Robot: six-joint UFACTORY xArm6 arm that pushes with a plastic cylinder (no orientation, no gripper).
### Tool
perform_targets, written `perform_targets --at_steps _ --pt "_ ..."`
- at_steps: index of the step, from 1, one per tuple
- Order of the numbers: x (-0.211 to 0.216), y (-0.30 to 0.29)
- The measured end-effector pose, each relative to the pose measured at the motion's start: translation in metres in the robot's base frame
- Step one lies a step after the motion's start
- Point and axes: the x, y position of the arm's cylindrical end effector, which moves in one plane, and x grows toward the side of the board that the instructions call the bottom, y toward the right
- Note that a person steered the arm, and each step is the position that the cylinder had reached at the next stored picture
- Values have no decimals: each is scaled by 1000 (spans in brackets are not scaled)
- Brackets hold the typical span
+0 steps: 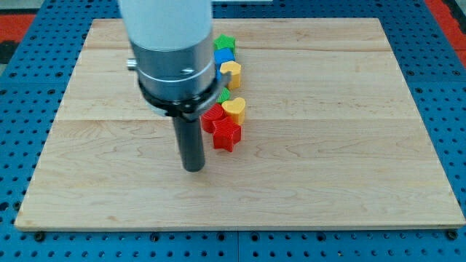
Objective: Push the yellow hexagon closer to the red star
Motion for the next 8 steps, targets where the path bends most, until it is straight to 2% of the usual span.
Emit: perform_targets --at_steps 2,3,4,5,6,8 --pt "-18 1" --pt "-20 -59" --pt "-64 -105" --pt "-122 -106" --pt "-157 -86" --pt "-165 -28"
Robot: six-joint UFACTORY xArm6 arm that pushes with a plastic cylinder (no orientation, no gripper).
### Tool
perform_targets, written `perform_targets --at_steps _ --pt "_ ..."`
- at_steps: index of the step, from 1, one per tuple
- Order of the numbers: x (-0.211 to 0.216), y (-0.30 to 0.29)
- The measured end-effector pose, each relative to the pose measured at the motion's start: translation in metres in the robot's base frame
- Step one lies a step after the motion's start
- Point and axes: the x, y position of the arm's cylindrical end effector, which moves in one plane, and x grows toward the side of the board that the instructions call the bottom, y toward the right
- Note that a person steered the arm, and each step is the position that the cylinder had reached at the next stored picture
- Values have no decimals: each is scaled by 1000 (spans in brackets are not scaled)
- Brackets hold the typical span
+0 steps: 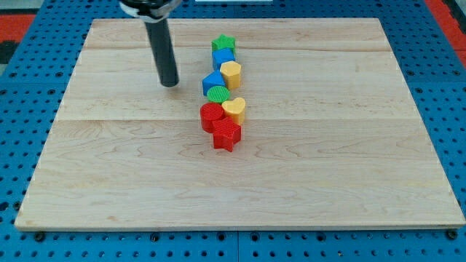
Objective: Push the yellow hexagon closer to the red star
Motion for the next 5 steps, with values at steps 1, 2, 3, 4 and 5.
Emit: perform_targets --at_steps 1,2,3,4,5 --pt "-5 19" --pt "-5 54" --pt "-5 89" --pt "-3 96" --pt "8 96"
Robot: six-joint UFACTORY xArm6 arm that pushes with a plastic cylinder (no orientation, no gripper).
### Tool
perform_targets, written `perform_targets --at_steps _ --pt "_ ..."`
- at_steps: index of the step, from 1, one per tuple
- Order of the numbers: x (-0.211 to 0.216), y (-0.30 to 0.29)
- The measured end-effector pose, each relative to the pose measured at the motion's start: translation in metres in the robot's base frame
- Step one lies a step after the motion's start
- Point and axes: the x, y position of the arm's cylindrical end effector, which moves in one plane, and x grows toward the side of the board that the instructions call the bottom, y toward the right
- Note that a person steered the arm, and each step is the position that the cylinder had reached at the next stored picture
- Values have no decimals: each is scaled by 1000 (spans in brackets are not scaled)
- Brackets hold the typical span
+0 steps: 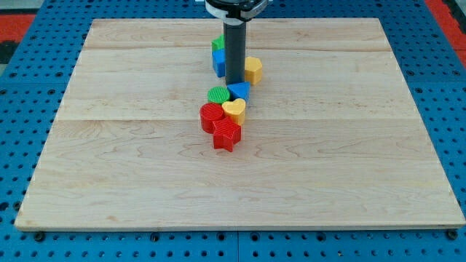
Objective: Push the yellow hexagon closer to the red star
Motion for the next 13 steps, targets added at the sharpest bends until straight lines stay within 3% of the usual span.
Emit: perform_targets --at_steps 1,2,4,5,7,8,9,10,12,13 --pt "-3 0" --pt "-34 0" --pt "-46 -92" --pt "-71 -103" --pt "-67 10" --pt "-38 63" --pt "-9 81" --pt "-19 80" --pt "32 80" --pt "33 80"
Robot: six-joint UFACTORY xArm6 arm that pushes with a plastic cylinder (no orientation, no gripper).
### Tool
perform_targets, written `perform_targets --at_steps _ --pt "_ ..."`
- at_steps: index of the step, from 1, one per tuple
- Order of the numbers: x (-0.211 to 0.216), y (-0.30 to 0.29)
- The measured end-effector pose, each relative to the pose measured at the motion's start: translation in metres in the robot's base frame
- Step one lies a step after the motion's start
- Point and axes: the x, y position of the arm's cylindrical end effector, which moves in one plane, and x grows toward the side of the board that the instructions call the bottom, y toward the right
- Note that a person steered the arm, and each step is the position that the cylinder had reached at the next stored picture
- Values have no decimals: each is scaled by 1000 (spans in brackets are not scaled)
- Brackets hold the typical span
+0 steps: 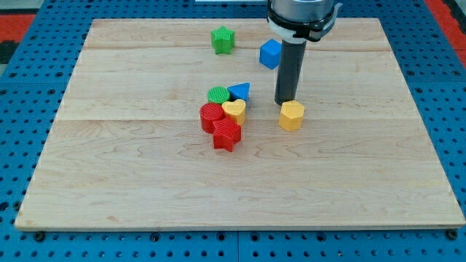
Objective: Push the yellow hexagon closer to the red star
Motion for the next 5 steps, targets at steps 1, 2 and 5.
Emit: perform_targets --at_steps 1,2,5 --pt "-30 27" --pt "-7 52" --pt "39 -34"
